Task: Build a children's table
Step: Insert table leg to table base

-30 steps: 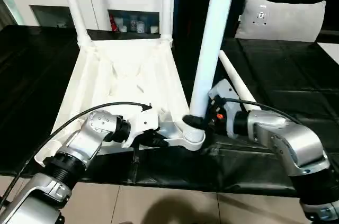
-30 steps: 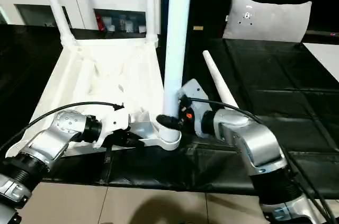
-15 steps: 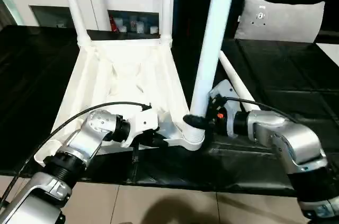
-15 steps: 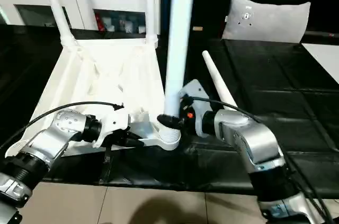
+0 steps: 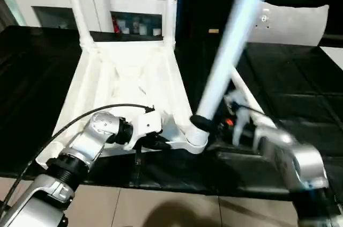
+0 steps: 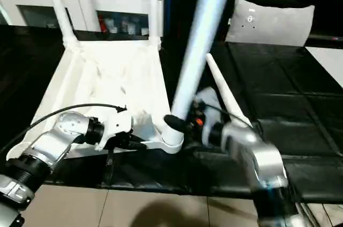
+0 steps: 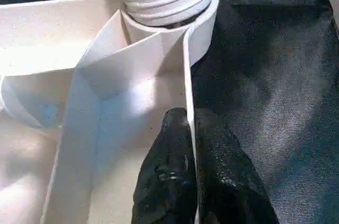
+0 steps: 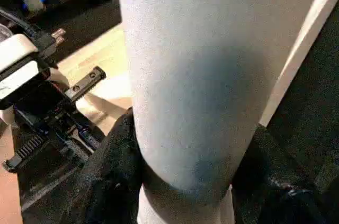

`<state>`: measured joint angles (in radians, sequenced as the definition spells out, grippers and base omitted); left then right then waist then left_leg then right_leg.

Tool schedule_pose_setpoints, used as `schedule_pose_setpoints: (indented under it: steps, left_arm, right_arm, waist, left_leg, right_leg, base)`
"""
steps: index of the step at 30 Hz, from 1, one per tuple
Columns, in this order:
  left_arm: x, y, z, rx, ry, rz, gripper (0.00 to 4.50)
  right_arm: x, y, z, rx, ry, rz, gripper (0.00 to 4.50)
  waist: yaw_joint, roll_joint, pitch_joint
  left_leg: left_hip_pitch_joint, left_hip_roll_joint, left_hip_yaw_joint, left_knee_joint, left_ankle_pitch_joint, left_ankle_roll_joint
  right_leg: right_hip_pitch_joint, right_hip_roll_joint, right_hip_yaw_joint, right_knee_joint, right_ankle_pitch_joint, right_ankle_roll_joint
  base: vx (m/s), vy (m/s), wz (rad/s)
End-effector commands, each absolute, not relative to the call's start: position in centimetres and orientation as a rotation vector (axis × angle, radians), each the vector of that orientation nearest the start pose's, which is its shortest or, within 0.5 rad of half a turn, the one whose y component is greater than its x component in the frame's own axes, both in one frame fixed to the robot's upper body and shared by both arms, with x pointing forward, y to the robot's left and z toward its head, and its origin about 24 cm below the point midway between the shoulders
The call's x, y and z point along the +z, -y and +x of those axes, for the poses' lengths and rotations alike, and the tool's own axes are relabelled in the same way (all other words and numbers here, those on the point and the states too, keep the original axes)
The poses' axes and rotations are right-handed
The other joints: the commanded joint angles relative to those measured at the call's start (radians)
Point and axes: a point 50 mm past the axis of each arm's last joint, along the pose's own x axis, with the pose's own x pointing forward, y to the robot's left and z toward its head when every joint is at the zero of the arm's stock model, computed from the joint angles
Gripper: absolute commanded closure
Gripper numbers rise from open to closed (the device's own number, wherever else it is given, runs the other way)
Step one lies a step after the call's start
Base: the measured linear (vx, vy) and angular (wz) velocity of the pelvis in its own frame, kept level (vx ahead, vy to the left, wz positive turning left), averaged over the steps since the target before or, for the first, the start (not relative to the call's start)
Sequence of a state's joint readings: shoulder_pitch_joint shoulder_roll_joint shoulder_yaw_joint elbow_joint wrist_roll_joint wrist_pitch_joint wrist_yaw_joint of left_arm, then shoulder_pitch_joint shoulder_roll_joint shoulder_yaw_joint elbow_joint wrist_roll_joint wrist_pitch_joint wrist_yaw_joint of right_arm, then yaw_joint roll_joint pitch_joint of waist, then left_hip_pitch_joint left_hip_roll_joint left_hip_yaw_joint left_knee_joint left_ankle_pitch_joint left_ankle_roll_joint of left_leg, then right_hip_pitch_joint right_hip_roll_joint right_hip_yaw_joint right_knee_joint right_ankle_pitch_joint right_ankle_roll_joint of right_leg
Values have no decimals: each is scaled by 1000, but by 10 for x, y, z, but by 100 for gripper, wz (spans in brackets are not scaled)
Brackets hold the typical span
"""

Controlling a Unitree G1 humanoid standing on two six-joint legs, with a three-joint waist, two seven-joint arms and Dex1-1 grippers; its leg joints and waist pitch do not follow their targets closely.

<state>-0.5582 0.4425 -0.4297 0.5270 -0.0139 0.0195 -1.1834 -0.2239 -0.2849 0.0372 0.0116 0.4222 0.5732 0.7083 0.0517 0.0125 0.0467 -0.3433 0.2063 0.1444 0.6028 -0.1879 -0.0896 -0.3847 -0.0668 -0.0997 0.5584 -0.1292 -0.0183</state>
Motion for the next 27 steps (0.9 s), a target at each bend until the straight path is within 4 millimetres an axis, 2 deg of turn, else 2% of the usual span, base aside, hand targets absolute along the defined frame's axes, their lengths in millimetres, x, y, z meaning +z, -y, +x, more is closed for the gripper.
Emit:
schedule_pose_setpoints:
  steps: [1,2,3,4,6,7,9,10,11,12,13,14,15,16,17,18,19,20,21,22,23,24,25,26,27]
  left_arm:
    - [54,-128,309,-1404,-391,572,450]
    - [54,-128,309,-1403,-390,572,450]
    - [55,-128,310,-1402,-390,571,450]
    - [55,-128,310,-1403,-392,571,450]
    - [55,-128,310,-1407,-394,574,450]
    - [55,-128,310,-1409,-394,577,450]
    - [55,-128,310,-1414,-397,585,450]
    - [55,-128,311,-1419,-399,594,450]
    - [55,-128,311,-1419,-399,594,450]
    - [56,-129,312,-1423,-403,608,450]
    - [56,-129,312,-1424,-403,610,450]
    - [57,-130,312,-1428,-404,617,450]
    - [57,-130,312,-1430,-405,619,450]
    - [58,-130,312,-1433,-405,624,450]
    - [58,-130,312,-1433,-405,624,450]
    - [59,-131,312,-1440,-407,633,450]
    - [60,-131,312,-1442,-408,637,450]
    - [60,-131,312,-1445,-409,642,450]
    - [61,-132,312,-1446,-409,644,450]
    - [62,-132,312,-1448,-409,647,450]
    - [63,-133,312,-1450,-408,649,450]
    - [65,-133,313,-1453,-407,655,450]
    - [66,-134,313,-1456,-406,662,450]
    - [69,-134,314,-1458,-404,665,450]
    - [70,-135,314,-1458,-404,666,450]
  right_arm:
    - [32,148,262,763,-451,226,261]
    - [31,148,261,754,-442,232,261]
    - [31,148,261,748,-437,235,261]
    - [30,149,260,740,-441,191,261]
    - [28,149,259,745,-450,113,261]
    - [27,149,259,752,-454,85,261]
    - [26,149,259,764,-464,34,261]
    - [25,148,260,779,-473,-17,261]
    - [25,148,260,779,-473,-17,261]
    - [25,147,262,808,-486,-66,261]
    - [25,147,263,811,-487,-69,261]
    - [25,146,264,833,-496,-88,261]
    - [25,146,264,838,-499,-92,261]
    - [25,145,265,862,-511,-101,261]
    - [25,145,265,862,-511,-101,261]
    - [25,143,264,917,-541,-122,261]
    - [25,142,264,935,-551,-132,261]
    - [24,142,263,951,-559,-146,261]
    - [24,141,263,959,-563,-154,261]
    - [23,141,263,975,-575,-156,261]
    - [23,140,261,998,-587,-158,261]
    - [22,139,259,1028,-604,-162,261]
    - [22,138,257,1045,-612,-167,261]
    - [21,138,257,1059,-619,-171,261]
    - [21,137,257,1062,-621,-172,261]
  waist:
    - [-14,11,-51]
    - [-17,11,-51]
    - [-17,23,-50]
    - [-27,17,-49]
    - [-40,37,-46]
    - [-44,37,-43]
    - [-56,47,-39]
    - [-62,54,-37]
    - [-62,61,-36]
    - [-62,55,-31]
    - [-65,51,-28]
    - [-74,44,-20]
    - [-80,48,-17]
    - [-91,45,-23]
    - [-60,73,-27]
    - [-14,67,-32]
    - [-25,22,-29]
    - [-13,-31,-7]
    - [-13,-21,-18]
    - [2,-37,-22]
    - [21,-15,-33]
    - [11,-10,-34]
    - [10,-5,-35]
    - [3,-5,-22]
    - [-3,-6,-19]
  left_leg:
    - [17,4,-1,-76,-418,6]
    - [20,0,0,-73,-422,9]
    - [23,-1,-1,-72,-435,8]
    - [23,-3,-3,-69,-454,9]
    - [35,4,-10,-70,-514,8]
    - [36,7,-12,-73,-532,7]
    - [46,15,-20,-76,-602,5]
    - [37,32,-32,-94,-663,1]
    - [29,41,-40,-107,-696,-6]
    - [28,50,-45,-128,-777,-25]
    - [35,41,-42,-120,-776,-29]
    - [63,12,-32,-84,-739,-30]
    - [80,3,-27,-65,-728,-29]
    - [62,11,-33,-63,-703,-24]
    - [-28,72,-61,-152,-796,-28]
    - [-28,93,-38,-202,-860,-23]
    - [32,60,-26,-162,-792,-14]
    - [124,-63,26,54,-474,-26]
    - [101,-61,19,84,-336,4]
    - [2,-37,-5,22,-162,23]
    - [-21,-10,-15,-55,-131,3]
    - [-10,0,-17,-73,-168,3]
    - [-3,3,-14,-78,-196,4]
    - [3,8,-11,-87,-276,6]
    - [-2,8,-13,-91,-317,4]
  right_leg:
    - [25,-62,11,-107,-642,-39]
    - [23,-64,8,-111,-666,-28]
    - [20,-65,5,-113,-680,-25]
    - [22,-64,-8,-122,-705,-10]
    - [26,-65,-35,-133,-702,5]
    - [29,-65,-41,-138,-699,10]
    - [37,-63,-69,-147,-687,23]
    - [58,-64,-72,-126,-637,21]
    - [69,-66,-63,-106,-602,11]
    - [69,-66,-37,-74,-571,-16]
    - [61,-69,-39,-85,-610,-14]
    - [31,-74,-72,-138,-761,16]
    - [20,-70,-103,-164,-808,36]
    - [50,-68,-126,-157,-790,69]
    - [137,-72,-45,40,-555,18]
    - [118,-56,26,118,-290,-30]
    - [60,-57,55,72,-394,-20]
    - [-82,-79,13,-161,-1054,70]
    - [-67,-129,49,-142,-1161,69]
    - [26,-145,60,-104,-1093,71]
    - [46,-104,50,-75,-843,51]
    - [37,-73,47,-50,-613,-10]
    - [35,-67,48,-43,-543,-41]
    - [26,-62,53,-40,-494,-94]
    - [31,-60,52,-38,-505,-103]
  base:
    - [0,0,0]
    - [0,0,0]
    - [0,0,0]
    - [0,0,0]
    - [0,0,0]
    - [0,0,0]
    - [0,0,0]
    - [0,0,0]
    - [0,0,0]
    - [0,0,0]
    - [0,0,0]
    - [0,0,0]
    - [0,0,0]
    - [0,0,0]
    - [-36,-57,1]
    - [-36,-57,1]
    - [-2,-131,12]
    - [104,-90,12]
    - [104,-90,12]
    - [137,-26,-24]
    - [78,-6,-23]
    - [78,-6,-23]
    - [0,0,0]
    - [0,0,0]
    - [0,0,0]
